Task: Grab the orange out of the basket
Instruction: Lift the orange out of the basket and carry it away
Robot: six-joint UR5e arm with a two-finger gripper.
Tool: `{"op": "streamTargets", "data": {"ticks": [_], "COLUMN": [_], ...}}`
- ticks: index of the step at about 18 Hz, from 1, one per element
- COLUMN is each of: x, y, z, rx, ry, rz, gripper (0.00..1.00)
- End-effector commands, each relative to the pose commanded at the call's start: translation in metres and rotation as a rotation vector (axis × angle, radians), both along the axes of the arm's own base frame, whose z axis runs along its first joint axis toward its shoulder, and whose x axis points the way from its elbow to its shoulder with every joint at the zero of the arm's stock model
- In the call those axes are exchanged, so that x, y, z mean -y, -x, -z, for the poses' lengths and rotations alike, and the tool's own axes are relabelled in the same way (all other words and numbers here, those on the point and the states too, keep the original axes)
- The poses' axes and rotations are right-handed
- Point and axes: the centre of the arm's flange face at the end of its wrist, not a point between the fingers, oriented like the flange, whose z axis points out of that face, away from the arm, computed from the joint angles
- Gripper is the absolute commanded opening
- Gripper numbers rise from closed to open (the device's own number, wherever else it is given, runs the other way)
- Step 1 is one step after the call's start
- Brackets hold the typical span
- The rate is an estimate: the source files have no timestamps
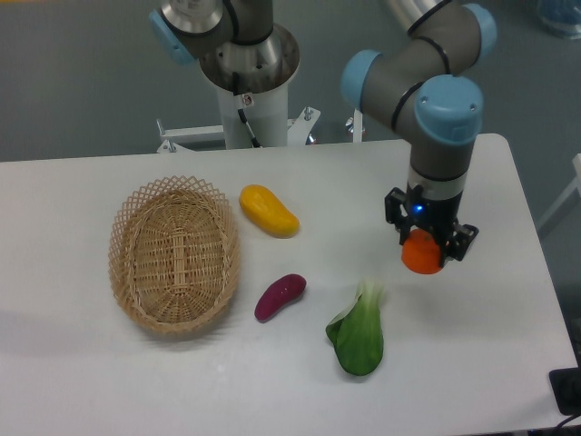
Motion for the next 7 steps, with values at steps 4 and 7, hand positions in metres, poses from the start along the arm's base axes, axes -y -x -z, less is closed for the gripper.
{"op": "streamTargets", "data": {"ticks": [4,7], "x": [0.0028,0.0033], "y": [0.0007,0.0001], "z": [0.0009,0.0023], "rx": [0.002,0.004], "ry": [0.005,0.007], "rz": [0.014,0.013], "gripper": [0.39,0.38]}}
